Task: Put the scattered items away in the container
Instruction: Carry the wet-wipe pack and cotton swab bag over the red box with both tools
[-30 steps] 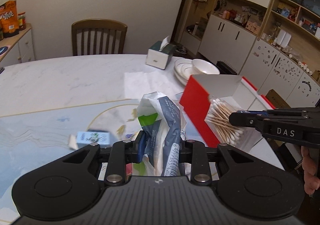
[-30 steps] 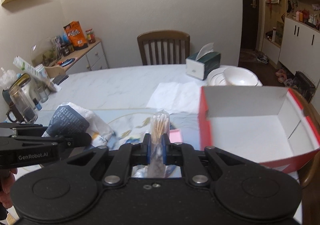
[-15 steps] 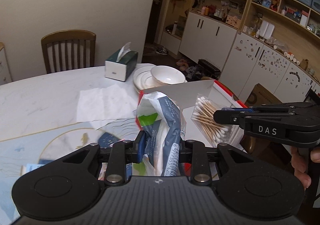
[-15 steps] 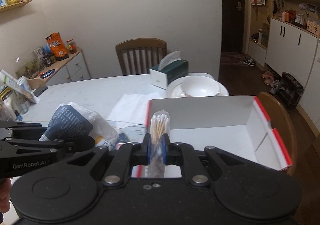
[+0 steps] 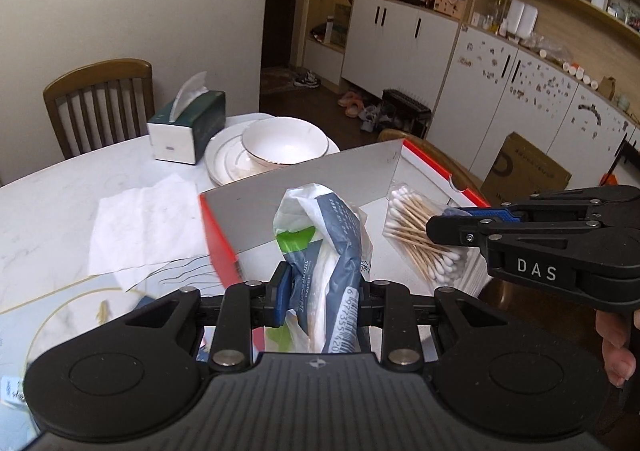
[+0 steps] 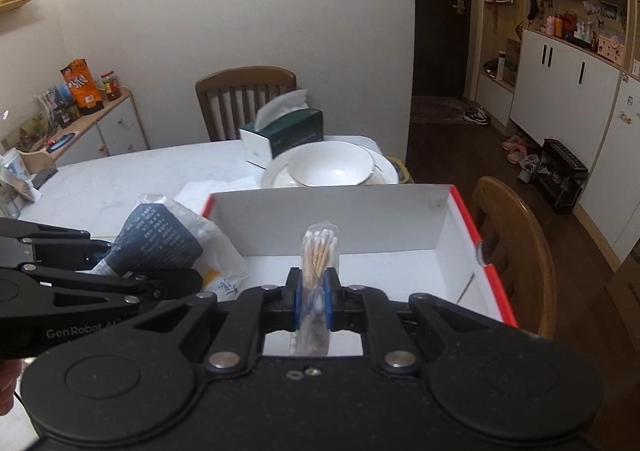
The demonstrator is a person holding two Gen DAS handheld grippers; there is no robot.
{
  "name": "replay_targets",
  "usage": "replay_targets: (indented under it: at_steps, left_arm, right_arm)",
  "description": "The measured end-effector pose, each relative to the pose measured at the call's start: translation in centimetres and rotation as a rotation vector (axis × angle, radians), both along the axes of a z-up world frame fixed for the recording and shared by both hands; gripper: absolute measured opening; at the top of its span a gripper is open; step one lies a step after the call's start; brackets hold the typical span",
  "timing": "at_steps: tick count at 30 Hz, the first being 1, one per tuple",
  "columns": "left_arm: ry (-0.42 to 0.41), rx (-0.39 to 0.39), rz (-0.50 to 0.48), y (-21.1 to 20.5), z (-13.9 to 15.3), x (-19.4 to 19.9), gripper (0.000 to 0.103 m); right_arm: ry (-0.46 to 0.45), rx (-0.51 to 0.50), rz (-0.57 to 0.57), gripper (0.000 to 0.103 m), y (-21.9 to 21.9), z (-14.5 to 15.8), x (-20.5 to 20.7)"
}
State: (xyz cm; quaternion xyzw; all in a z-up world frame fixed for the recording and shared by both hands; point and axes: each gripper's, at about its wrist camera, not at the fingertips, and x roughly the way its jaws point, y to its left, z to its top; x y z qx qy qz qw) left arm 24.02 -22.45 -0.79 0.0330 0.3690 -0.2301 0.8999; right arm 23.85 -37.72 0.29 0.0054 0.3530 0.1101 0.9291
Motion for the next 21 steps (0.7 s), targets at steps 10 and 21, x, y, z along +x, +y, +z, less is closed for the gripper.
replay_targets:
  at_steps: [10,21]
  left_arm:
    - [0.032,0.076,-0.019,-4.1,-1.6,3.6,0.027]
    - [0.095,0.190,-0.015,-7.1,-4.8,7.7,0.027]
  right_arm:
    - [0.032,-0.016,0.018,0.009,-2.4,-1.7,3.0]
    - [0.097,-0.068,0.044,0.009,-3.2,-4.8,5.6]
